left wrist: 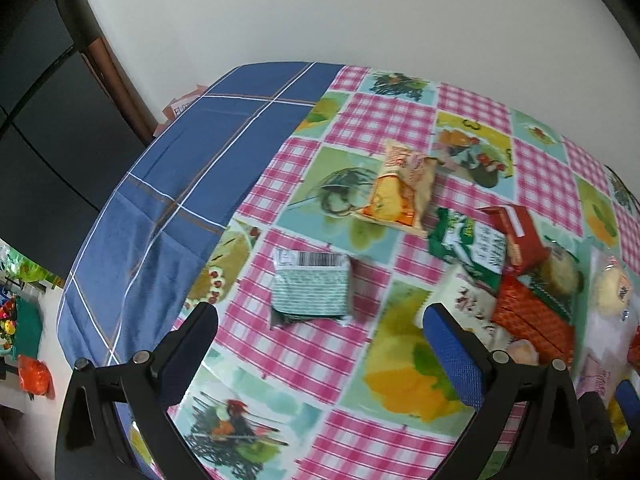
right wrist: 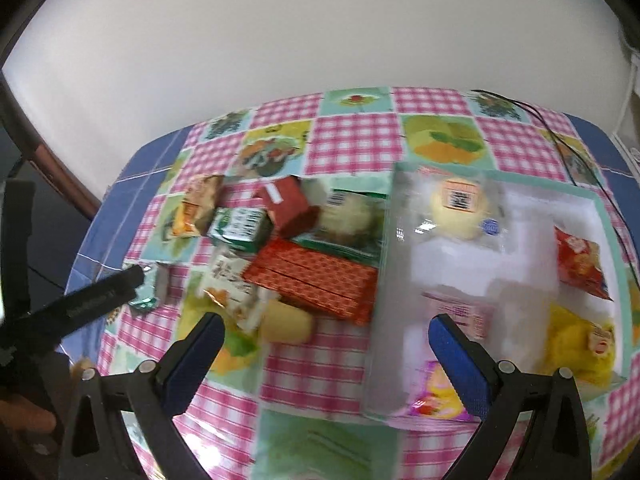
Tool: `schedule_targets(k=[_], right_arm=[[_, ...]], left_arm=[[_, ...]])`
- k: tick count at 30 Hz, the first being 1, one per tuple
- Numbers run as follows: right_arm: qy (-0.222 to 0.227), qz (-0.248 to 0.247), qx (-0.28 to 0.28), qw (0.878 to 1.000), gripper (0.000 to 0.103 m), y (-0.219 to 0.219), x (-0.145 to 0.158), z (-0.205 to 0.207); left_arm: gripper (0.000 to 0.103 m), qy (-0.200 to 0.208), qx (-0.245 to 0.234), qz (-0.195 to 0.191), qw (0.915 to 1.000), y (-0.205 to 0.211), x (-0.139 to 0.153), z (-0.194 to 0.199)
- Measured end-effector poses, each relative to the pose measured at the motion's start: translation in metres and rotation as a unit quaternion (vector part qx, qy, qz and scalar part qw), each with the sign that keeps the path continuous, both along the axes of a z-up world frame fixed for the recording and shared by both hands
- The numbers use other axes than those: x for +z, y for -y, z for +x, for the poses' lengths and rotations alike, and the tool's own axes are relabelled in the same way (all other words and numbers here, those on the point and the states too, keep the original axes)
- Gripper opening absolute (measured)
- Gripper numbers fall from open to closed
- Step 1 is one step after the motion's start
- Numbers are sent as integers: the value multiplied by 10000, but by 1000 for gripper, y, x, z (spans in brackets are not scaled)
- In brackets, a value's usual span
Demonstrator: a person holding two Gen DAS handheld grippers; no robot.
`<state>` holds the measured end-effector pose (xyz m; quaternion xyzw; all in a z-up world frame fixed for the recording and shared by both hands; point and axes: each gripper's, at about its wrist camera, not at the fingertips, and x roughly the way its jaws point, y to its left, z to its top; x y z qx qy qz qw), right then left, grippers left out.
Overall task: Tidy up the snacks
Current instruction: 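Move both tools back over the remaining snacks, then grasp the green biscuit pack with the left tool while the right tool grasps the pudding cup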
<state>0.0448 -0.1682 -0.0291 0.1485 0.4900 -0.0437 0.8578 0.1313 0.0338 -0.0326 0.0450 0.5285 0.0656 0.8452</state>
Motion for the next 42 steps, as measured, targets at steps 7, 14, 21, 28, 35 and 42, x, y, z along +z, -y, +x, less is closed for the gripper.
schedule_targets(k=[7,14,21,28,35,42], right_arm=[[-197,89,32,9998,92,-24,-16,22],[-576,72,32,9983,76,-34,-46,39],[-799,95,25,9968,55,-38,-65,48],[-884,92,-46,9960,41,-35,-72,50],[-841,189,-62,9963,41,-35,-66,47],[-724,240,-135,9970,41,-32,-45,41]], left_arm=[[102,-237,12,32,9997,-16,-19,20],[102,-513,200,-92,9984,-31,-47,40],[91,-697,216,-226,9971,-38,-68,53],[63,-745,102,-250,9969,-35,-77,58],[57,-714,73,-170,9973,-28,-70,50],[57,-433,79,-235,9988,-22,-41,39]])
